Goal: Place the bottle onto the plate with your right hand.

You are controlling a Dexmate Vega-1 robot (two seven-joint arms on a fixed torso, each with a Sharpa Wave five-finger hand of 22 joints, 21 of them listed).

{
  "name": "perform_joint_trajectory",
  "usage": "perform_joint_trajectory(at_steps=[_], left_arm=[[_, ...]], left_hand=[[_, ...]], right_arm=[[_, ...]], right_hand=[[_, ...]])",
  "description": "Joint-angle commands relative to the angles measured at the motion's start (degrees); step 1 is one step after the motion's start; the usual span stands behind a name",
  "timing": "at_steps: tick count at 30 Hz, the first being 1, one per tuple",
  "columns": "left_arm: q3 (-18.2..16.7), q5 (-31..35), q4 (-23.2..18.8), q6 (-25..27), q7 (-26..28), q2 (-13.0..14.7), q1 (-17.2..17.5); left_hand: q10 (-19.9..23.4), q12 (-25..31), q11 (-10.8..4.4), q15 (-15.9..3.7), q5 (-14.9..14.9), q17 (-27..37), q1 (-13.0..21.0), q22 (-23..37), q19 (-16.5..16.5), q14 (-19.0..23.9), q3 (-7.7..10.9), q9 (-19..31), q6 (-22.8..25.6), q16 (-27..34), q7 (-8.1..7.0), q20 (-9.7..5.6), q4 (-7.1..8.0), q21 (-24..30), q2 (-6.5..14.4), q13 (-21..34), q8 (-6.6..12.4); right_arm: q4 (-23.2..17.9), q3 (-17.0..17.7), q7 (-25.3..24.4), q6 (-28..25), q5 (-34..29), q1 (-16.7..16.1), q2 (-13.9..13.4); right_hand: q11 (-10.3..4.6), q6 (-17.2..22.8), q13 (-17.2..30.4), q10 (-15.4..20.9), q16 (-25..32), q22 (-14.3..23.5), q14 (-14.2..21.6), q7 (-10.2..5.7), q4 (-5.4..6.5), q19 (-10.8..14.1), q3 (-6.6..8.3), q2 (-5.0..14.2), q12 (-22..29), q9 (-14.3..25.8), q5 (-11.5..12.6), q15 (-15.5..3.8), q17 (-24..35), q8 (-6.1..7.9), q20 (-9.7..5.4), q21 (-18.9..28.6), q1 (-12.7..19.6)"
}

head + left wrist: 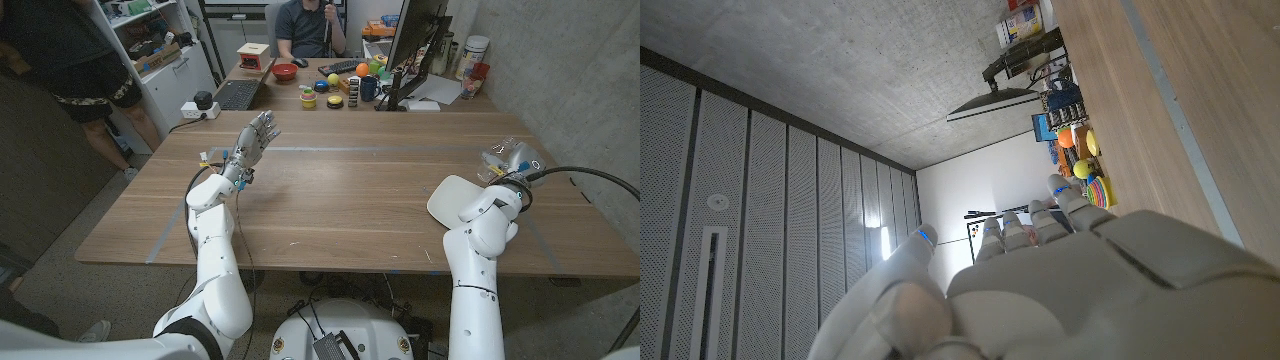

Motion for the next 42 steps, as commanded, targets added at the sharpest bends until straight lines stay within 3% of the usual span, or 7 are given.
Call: perform_joint_trajectory(at_steps=[1,18,42], left_arm=[[-0.17,-1.28,-1.84,0.38,-1.29,-0.08,1.22],[-0.29,-2.36,-3.38,1.01,-2.66,0.13,2.34],[-0.51,-3.03,-5.82,1.9,-3.22,0.2,3.47]], left_hand=[[-0.37,0.42,-0.11,-1.57,0.37,0.24,-0.56,0.13,-0.1,-0.53,-0.31,0.26,-0.43,0.25,-0.28,-0.58,0.02,-0.13,0.5,0.31,0.25],[-0.38,0.41,-0.17,-1.53,0.41,0.24,-0.54,0.13,-0.1,-0.48,-0.34,0.26,-0.44,0.26,-0.28,-0.54,0.0,-0.15,0.49,0.31,0.25],[-0.35,0.41,-0.1,-1.55,0.45,0.24,-0.55,0.13,-0.08,-0.45,-0.4,0.26,-0.38,0.26,-0.28,-0.52,-0.01,-0.18,0.47,0.31,0.28]], right_arm=[[-3.91,-1.87,-0.03,1.52,-2.24,-4.8,3.77],[-5.63,-5.02,-0.23,3.06,-5.91,-9.26,6.48],[-3.94,-5.45,-2.38,3.81,-4.23,-10.97,8.11]], right_hand=[[-3.79,0.5,0.37,4.63,0.4,0.22,12.91,0.12,-1.48,-2.57,1.93,10.92,0.17,0.29,0.5,-11.53,0.34,-0.05,-2.56,0.76,11.64],[-3.69,1.94,0.67,5.96,0.87,0.14,13.93,0.26,-1.35,-2.86,1.88,11.12,0.53,0.61,0.47,-11.55,1.02,0.13,-2.58,1.55,12.31],[-3.73,3.25,0.88,7.17,1.12,-0.7,14.54,0.26,-1.52,-3.51,1.98,11.3,0.6,1.0,0.47,-11.56,1.68,0.2,-2.6,2.01,13.74]])
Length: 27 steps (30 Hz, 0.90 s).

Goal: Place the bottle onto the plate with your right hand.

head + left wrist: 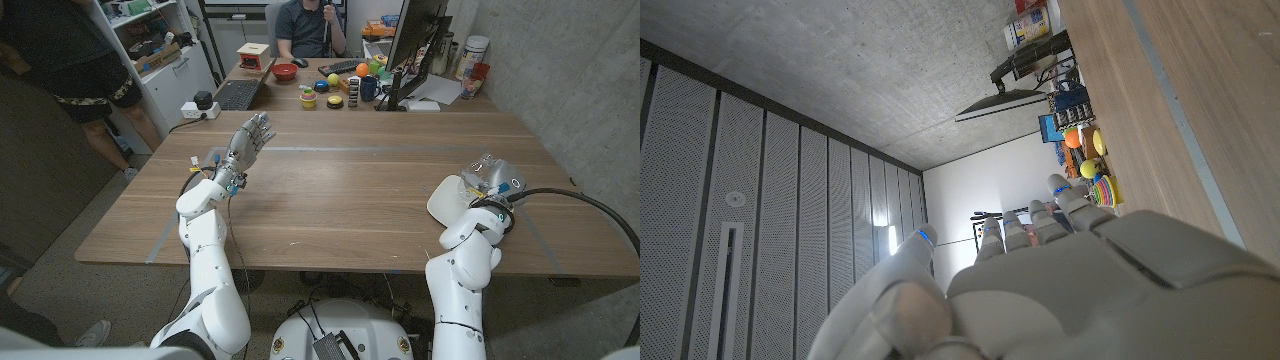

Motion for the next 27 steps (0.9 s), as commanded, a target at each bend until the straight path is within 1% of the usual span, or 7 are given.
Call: perform_joint_trajectory(at_steps=[1,6,8,9,13,20,27], left_arm=[[-0.08,-0.31,-0.93,0.42,-0.22,0.05,0.47],[0.03,-0.29,-1.14,0.27,-0.33,0.09,0.63],[0.04,-0.39,-1.29,0.47,-0.47,0.06,0.7],[0.09,-0.18,-1.41,0.37,-0.25,0.04,0.79],[0.05,-0.33,-1.4,0.47,-0.33,0.06,0.8],[0.0,-0.39,-1.26,0.42,-0.54,0.41,0.64],[-0.12,-0.4,-1.16,0.39,-0.44,0.51,0.58]], left_hand=[[-0.32,0.42,-0.11,-1.54,0.23,0.24,-0.56,0.13,-0.06,-0.47,-0.23,0.26,-0.38,0.25,-0.26,-0.51,0.17,-0.17,0.47,0.31,0.28],[-0.29,0.43,-0.17,-1.52,0.24,0.24,-0.56,0.13,-0.04,-0.51,-0.25,0.26,-0.41,0.23,-0.28,-0.49,0.17,-0.17,0.47,0.31,0.26],[-0.33,0.42,-0.18,-1.54,0.24,0.24,-0.56,0.13,-0.04,-0.5,-0.25,0.26,-0.39,0.24,-0.26,-0.48,0.17,-0.17,0.47,0.31,0.27],[-0.32,0.42,-0.18,-1.54,0.24,0.24,-0.56,0.13,-0.04,-0.48,-0.26,0.26,-0.36,0.25,-0.23,-0.48,0.17,-0.17,0.47,0.31,0.28],[-0.3,0.43,-0.08,-1.5,0.25,0.24,-0.57,0.13,-0.03,-0.43,-0.27,0.26,-0.37,0.26,-0.3,-0.49,0.17,-0.18,0.46,0.31,0.28],[-0.28,0.43,-0.15,-1.51,0.26,0.24,-0.57,0.13,0.0,-0.46,-0.29,0.26,-0.36,0.25,-0.2,-0.51,0.17,-0.17,0.45,0.31,0.28],[-0.33,0.41,-0.23,-1.59,0.27,0.24,-0.58,0.13,-0.02,-0.46,-0.31,0.26,-0.39,0.24,-0.3,-0.47,0.17,-0.19,0.45,0.31,0.27]], right_arm=[[0.93,-0.04,-0.5,-0.31,1.07,-0.78,0.84],[1.68,-0.25,-1.23,-1.0,-0.32,-1.01,0.74],[1.31,0.01,-0.88,-0.63,1.34,-1.22,0.84],[1.68,-0.24,-1.03,-1.29,0.24,-1.09,0.84],[2.13,-0.22,-1.16,-1.38,0.73,-1.24,0.84],[2.7,-0.11,-1.98,-1.69,3.4,-1.4,0.84],[2.98,-0.23,-2.81,-2.12,3.94,-1.38,0.84]], right_hand=[[-4.65,0.67,0.09,5.48,0.39,0.03,14.56,0.02,-1.5,-3.02,1.96,12.3,0.16,0.22,0.26,-11.54,0.27,0.51,-3.01,0.69,12.78],[-4.68,0.76,0.12,5.54,0.35,-0.07,14.52,0.03,-1.46,-3.09,1.91,12.28,0.09,0.28,0.22,-11.54,0.35,0.45,-3.01,0.84,12.89],[-4.68,0.76,0.14,5.56,0.34,-0.19,14.51,0.03,-1.44,-3.19,1.9,12.29,0.09,0.3,0.22,-11.54,0.37,0.43,-3.01,0.79,12.91],[-4.64,0.78,0.15,5.58,0.35,-0.21,14.52,0.03,-1.43,-3.2,1.9,12.3,0.09,0.3,0.22,-11.55,0.38,0.43,-3.01,0.8,12.92],[-4.74,0.87,0.17,5.63,0.34,-0.28,14.54,0.05,-1.4,-3.22,1.88,12.32,0.05,0.35,0.2,-11.55,0.44,0.41,-3.01,0.91,13.01],[-4.74,1.01,0.23,5.71,0.3,-0.48,14.5,0.04,-1.34,-3.35,1.82,12.31,-0.02,0.41,0.16,-11.53,0.54,0.34,-3.0,1.04,13.12],[-4.78,1.3,0.27,5.86,0.29,-0.68,14.54,0.11,-1.26,-3.44,1.76,12.35,-0.06,0.49,0.14,-11.55,0.63,0.36,-3.01,1.18,13.22]])
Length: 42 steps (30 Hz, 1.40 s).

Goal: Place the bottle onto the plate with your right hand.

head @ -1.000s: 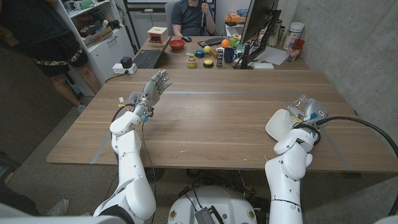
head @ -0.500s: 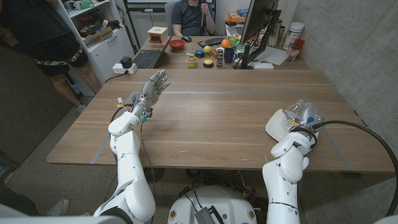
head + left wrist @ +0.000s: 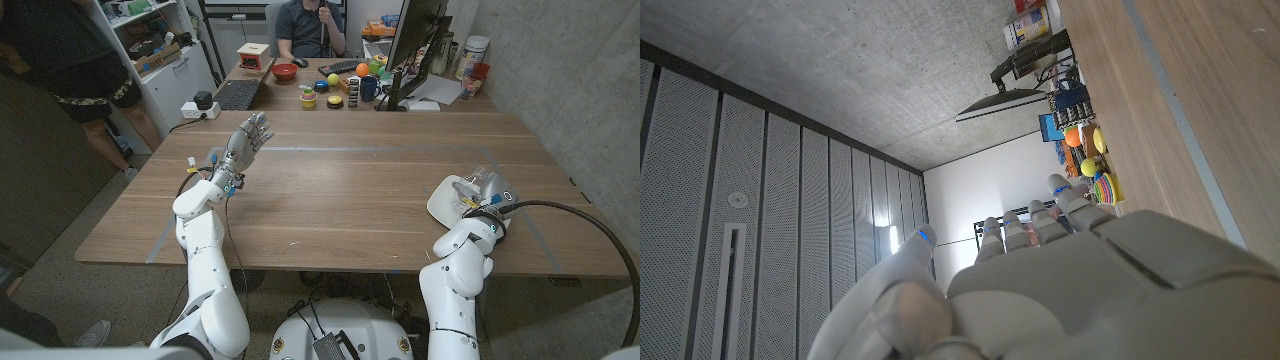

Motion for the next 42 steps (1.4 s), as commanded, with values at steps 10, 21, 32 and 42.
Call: perform_joint_trajectory(at_steps=[10,21,32,42], left_arm=[[-0.13,-0.24,-0.18,0.09,-0.23,0.22,-0.07],[-0.15,-0.32,-0.73,0.17,-0.39,0.24,0.22],[-0.3,-0.74,-1.33,0.31,-0.46,0.01,0.63],[-0.35,-1.01,-2.11,0.4,-0.62,-0.07,1.06]], left_hand=[[-0.37,0.4,-0.23,-1.53,0.3,0.24,-0.57,0.13,-0.01,-0.45,-0.1,0.26,-0.34,0.24,-0.28,-0.48,-0.08,-0.2,0.44,0.31,0.29],[-0.37,0.4,-0.32,-1.58,0.32,0.24,-0.58,0.13,-0.01,-0.47,-0.12,0.26,-0.36,0.23,-0.33,-0.46,-0.08,-0.22,0.44,0.31,0.28],[-0.36,0.41,-0.24,-1.6,0.33,0.23,-0.57,0.13,0.02,-0.47,-0.15,0.26,-0.31,0.22,-0.31,-0.41,-0.09,-0.22,0.42,0.31,0.29],[-0.31,0.42,-0.19,-1.6,0.35,0.23,-0.57,0.12,0.03,-0.46,-0.17,0.26,-0.29,0.22,-0.31,-0.45,-0.1,-0.23,0.41,0.31,0.3]], right_arm=[[1.02,0.07,-2.52,-1.23,3.78,-0.49,0.08],[2.09,-0.26,-2.64,-1.66,1.77,-0.54,0.08],[1.12,-0.7,-1.35,-2.03,1.32,-1.01,0.08],[0.06,-1.03,2.33,-2.78,-0.14,-1.38,0.08]], right_hand=[[-4.94,1.0,0.35,5.67,0.14,-0.15,14.01,-0.03,-1.26,-3.58,1.69,12.66,0.03,0.33,0.33,-11.7,0.27,0.12,-3.03,0.52,13.08],[-5.07,0.82,0.26,4.92,-0.52,-0.7,13.13,-0.26,-1.21,-3.94,1.63,12.63,-0.57,0.55,0.3,-11.69,0.13,-0.1,-3.04,0.64,13.34],[-4.5,-0.55,-1.28,1.53,-4.77,-1.1,8.99,-0.68,-0.89,-4.88,1.31,12.37,-3.58,0.89,0.24,-11.66,-2.88,-0.94,-3.05,1.87,13.53],[-3.16,-6.12,-3.24,-4.37,-8.46,1.02,1.28,0.3,0.61,-6.87,-0.91,9.05,-8.72,0.71,-0.06,-10.94,-8.34,-3.66,-3.05,4.56,10.33]])
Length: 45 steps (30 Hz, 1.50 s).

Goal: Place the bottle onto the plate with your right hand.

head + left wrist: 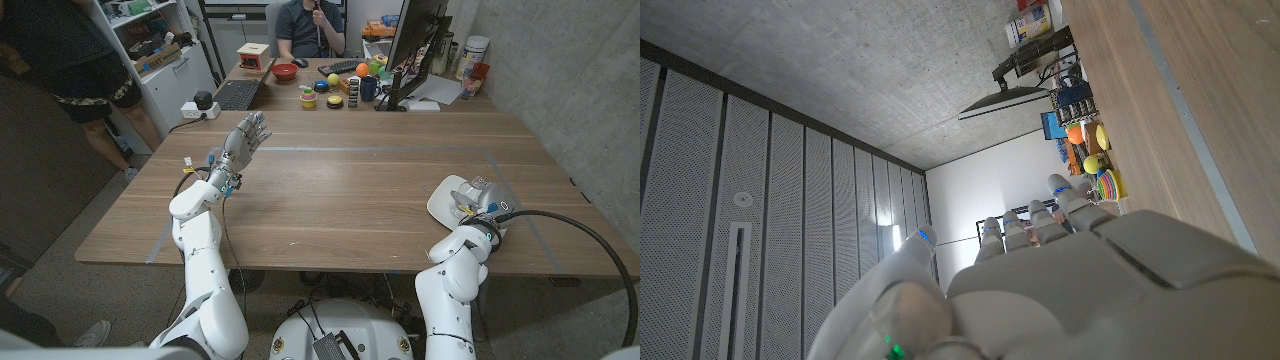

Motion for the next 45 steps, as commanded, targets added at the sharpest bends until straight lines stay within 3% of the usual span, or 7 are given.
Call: perform_joint_trajectory(at_steps=[1,7,13,20,40,43,45], left_arm=[[-0.12,-0.37,-0.89,0.22,-0.26,-0.08,0.5],[-0.15,-0.48,-1.33,0.47,-0.42,0.0,0.73],[-0.25,-0.52,-1.08,0.46,-0.47,0.18,0.75],[-0.51,-0.8,-0.34,0.29,-0.58,0.32,0.47],[-1.08,-0.69,2.05,-0.45,-0.51,0.99,-0.82],[-1.14,-0.58,2.4,-0.54,-0.5,1.11,-1.01],[-1.18,-0.47,2.65,-0.64,-0.42,1.17,-1.15]], left_hand=[[-0.31,0.42,-0.17,-1.6,0.35,0.23,-0.57,0.12,0.04,-0.43,-0.18,0.26,-0.28,0.23,-0.33,-0.45,-0.1,-0.22,0.41,0.31,0.3],[-0.34,0.41,-0.21,-1.56,0.37,0.23,-0.57,0.12,0.05,-0.4,-0.19,0.26,-0.25,0.24,-0.33,-0.44,-0.1,-0.23,0.41,0.31,0.31],[-0.45,0.37,-0.21,-1.56,0.38,0.23,-0.56,0.12,0.04,-0.41,-0.2,0.26,-0.32,0.23,-0.29,-0.43,-0.11,-0.24,0.4,0.3,0.28],[-0.67,0.3,-0.09,-1.44,0.4,0.22,-0.54,0.12,0.04,-0.4,-0.2,0.26,-0.47,0.23,-0.38,-0.42,-0.13,-0.26,0.42,0.31,0.22],[-0.76,0.32,-0.14,-1.47,0.43,0.22,-0.5,0.12,0.08,-0.44,-0.22,0.26,-0.6,0.2,-0.39,-0.42,-0.15,-0.28,0.45,0.31,0.2],[-0.74,0.33,-0.16,-1.46,0.44,0.22,-0.49,0.12,0.11,-0.44,-0.23,0.26,-0.63,0.2,-0.38,-0.42,-0.15,-0.27,0.45,0.31,0.19],[-0.78,0.32,-0.16,-1.52,0.44,0.22,-0.49,0.12,0.11,-0.41,-0.23,0.26,-0.63,0.21,-0.4,-0.42,-0.15,-0.27,0.45,0.31,0.19]], right_arm=[[-1.19,-0.4,3.61,-0.64,-1.09,-0.42,0.0],[-1.45,-0.78,5.17,-0.49,-2.46,-0.82,-0.14],[-1.86,-1.12,7.5,-0.59,-4.39,-0.98,-0.28],[-1.25,-2.01,9.76,-2.59,-9.28,-0.23,-0.12],[-1.82,-2.32,9.78,-1.86,-9.64,0.14,-0.13],[-1.89,-2.21,9.8,-1.7,-9.31,0.37,-0.05],[-1.45,-2.44,9.39,-1.86,-10.21,0.58,-0.25]], right_hand=[[0.52,-1.9,-0.35,-1.97,-0.26,0.78,2.63,0.27,0.92,-3.93,-1.33,8.73,-1.45,0.03,-0.19,-8.1,-1.24,-0.76,-4.17,0.53,8.84],[1.85,-5.12,-0.97,-4.87,-0.01,1.48,-1.24,1.49,3.46,-3.82,-4.24,5.29,-3.67,-0.24,-0.17,-7.84,-2.87,-1.96,-4.05,-0.05,3.3],[4.07,-8.75,-1.83,-9.57,0.06,1.0,-5.21,2.74,9.13,-1.19,-9.87,0.74,-6.26,-1.09,0.35,-6.11,-4.35,-2.61,-3.74,-1.86,-7.48],[5.08,-14.19,-2.23,-14.21,-0.24,0.42,-9.11,3.07,11.7,-1.29,-13.24,-1.49,-8.5,-1.91,1.6,-4.12,-4.86,-3.53,-3.78,-3.62,-11.8],[6.4,-18.4,-2.35,-19.8,-0.49,-1.36,-15.05,3.69,12.6,-3.07,-16.68,-2.81,-10.78,-2.73,3.43,-1.66,-4.99,-3.26,-2.59,-6.36,-13.47],[6.58,-18.8,-2.33,-20.2,0.14,-6.57,-16.56,3.76,12.75,-5.64,-18.32,-2.6,-10.78,-3.03,4.39,-1.31,-5.0,-2.82,0.5,-10.64,-13.8],[6.6,-18.9,-2.32,-20.24,0.54,-8.07,-15.99,3.79,12.73,-5.44,-18.67,-2.45,-10.75,-3.09,4.65,-1.33,-4.96,-2.75,0.72,-11.45,-13.74]])
